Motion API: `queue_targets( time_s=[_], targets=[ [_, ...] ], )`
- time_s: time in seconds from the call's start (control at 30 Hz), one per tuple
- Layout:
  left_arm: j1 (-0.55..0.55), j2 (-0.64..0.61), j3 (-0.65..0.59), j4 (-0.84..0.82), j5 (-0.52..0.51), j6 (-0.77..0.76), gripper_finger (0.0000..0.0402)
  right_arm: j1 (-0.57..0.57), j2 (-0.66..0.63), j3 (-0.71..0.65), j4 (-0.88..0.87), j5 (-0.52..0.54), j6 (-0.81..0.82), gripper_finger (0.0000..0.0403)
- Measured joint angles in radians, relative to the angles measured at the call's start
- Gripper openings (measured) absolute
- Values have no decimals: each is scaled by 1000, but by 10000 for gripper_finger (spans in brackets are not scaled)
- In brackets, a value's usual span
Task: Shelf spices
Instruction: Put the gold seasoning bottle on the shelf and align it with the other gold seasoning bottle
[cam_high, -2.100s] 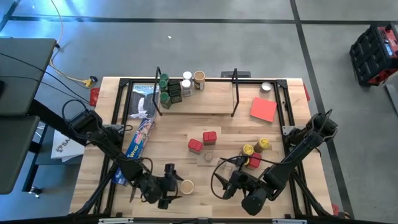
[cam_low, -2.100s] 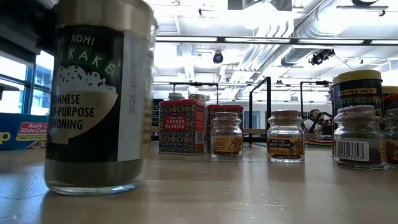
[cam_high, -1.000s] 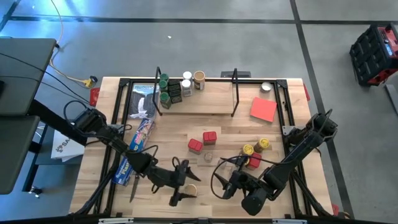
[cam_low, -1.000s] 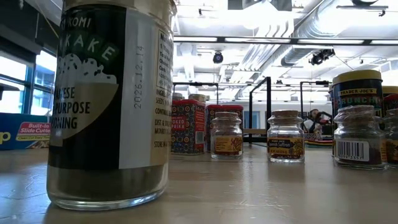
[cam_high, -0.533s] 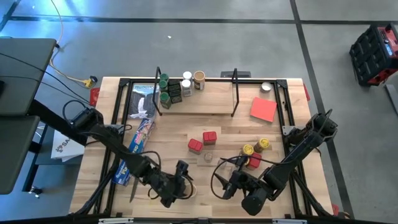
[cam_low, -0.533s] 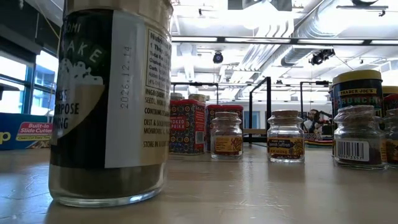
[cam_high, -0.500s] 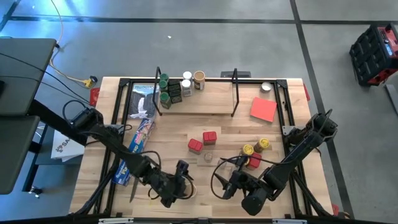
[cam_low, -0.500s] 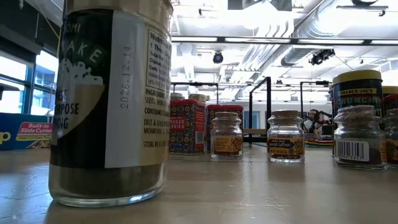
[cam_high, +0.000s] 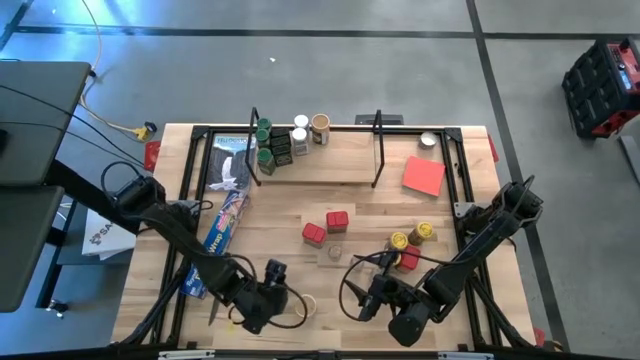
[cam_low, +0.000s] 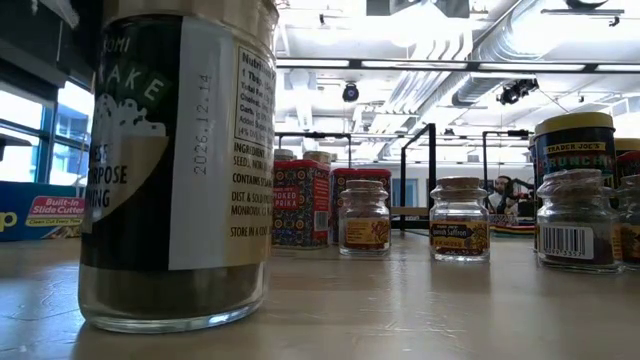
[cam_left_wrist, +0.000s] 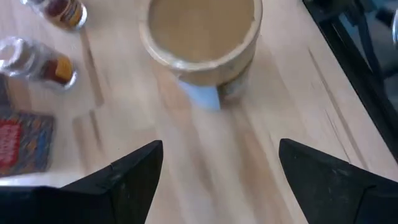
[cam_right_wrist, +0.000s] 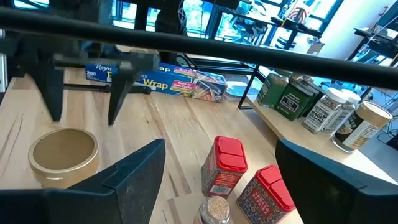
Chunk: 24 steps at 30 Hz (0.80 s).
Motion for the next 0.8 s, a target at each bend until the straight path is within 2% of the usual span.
queue_targets(
  time_s=[0.2,0.37,0.57,0.8],
  targets=[
    [-27,41,-138,366,-131,-31,317,0,0,0,-1,2,-2,300],
    [-27,60,-182,629,-160,-47,317,1,0,1,0,4,-2,300],
    [-15,110,-183,814,-178,30,317,0,0,1,1,5,-2,300],
    [1,182,-183,950,-172,65,317,0,0,1,4,5,4,300]
  ],
)
